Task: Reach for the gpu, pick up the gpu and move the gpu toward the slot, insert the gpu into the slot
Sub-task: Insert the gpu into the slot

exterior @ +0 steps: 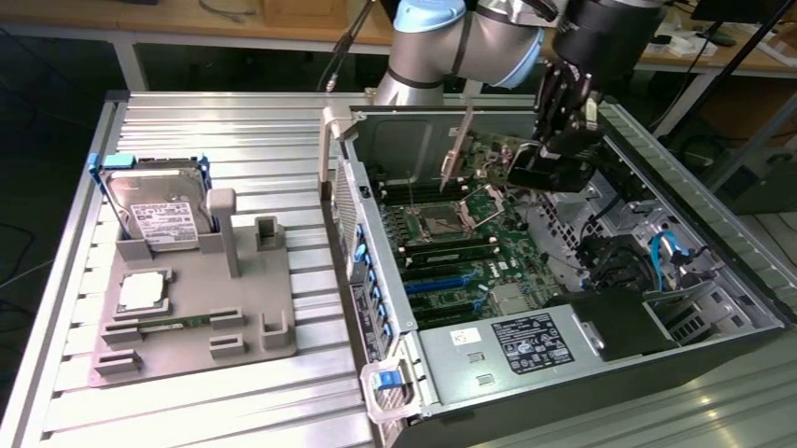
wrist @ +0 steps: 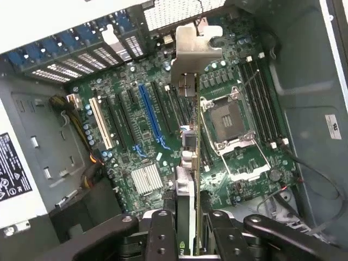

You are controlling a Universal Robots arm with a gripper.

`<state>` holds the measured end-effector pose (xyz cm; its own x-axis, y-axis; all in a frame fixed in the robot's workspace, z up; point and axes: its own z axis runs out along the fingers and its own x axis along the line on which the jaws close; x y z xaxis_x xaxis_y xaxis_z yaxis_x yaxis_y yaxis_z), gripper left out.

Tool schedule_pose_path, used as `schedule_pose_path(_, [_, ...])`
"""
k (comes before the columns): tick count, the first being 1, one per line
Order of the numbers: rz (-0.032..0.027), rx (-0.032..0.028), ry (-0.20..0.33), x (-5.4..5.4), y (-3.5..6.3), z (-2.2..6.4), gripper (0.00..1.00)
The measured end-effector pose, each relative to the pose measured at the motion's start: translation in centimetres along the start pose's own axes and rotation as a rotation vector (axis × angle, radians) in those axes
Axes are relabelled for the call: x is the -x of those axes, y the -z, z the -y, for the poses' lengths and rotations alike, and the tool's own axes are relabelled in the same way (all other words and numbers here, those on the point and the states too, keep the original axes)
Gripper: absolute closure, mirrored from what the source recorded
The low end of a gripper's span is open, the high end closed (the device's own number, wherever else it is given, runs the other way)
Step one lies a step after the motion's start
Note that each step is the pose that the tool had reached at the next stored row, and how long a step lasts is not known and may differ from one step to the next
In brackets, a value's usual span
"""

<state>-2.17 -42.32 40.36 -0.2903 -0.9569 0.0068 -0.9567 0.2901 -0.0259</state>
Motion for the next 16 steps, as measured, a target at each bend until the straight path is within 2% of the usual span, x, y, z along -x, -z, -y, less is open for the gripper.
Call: schedule_pose_path(16, [0.0059, -0.0016, 0.232, -0.03, -0.79, -0.12, 0.73])
